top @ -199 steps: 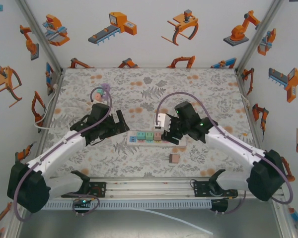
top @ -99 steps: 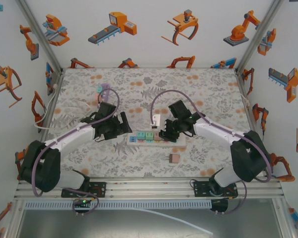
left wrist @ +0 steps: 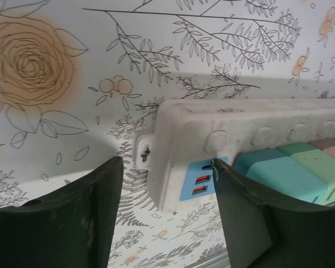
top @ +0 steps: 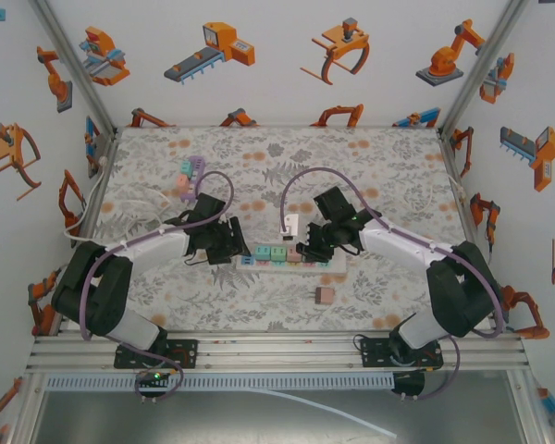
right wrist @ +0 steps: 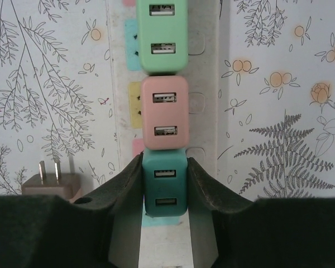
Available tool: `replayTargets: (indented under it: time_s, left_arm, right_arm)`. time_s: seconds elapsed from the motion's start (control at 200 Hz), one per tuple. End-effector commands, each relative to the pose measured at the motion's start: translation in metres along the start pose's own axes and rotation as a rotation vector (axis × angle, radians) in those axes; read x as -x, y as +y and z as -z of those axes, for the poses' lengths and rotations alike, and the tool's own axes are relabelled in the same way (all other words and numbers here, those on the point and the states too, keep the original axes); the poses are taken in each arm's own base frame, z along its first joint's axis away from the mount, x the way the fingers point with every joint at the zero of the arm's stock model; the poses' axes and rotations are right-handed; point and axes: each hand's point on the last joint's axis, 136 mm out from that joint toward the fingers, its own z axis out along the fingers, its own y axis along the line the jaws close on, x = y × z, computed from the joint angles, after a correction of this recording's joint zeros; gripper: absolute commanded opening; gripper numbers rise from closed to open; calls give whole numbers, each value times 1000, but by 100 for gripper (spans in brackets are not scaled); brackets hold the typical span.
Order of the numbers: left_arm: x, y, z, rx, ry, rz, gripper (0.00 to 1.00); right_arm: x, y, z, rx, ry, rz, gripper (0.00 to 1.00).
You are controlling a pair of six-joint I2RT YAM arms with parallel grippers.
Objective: Pull the plug off the socket
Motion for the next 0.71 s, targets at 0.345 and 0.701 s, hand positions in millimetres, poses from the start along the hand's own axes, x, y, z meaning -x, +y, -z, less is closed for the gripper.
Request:
replayTargets:
  time_s: [0.345,0.701]
  left_arm:
    - [-20,40,-8,212,15,56,55]
    - [-20,47,-6,260,2,55,55]
  right_arm:
    - [34,-6,20,-3,-88,36,17]
    - [50,-13,27,-39,-153,42,14]
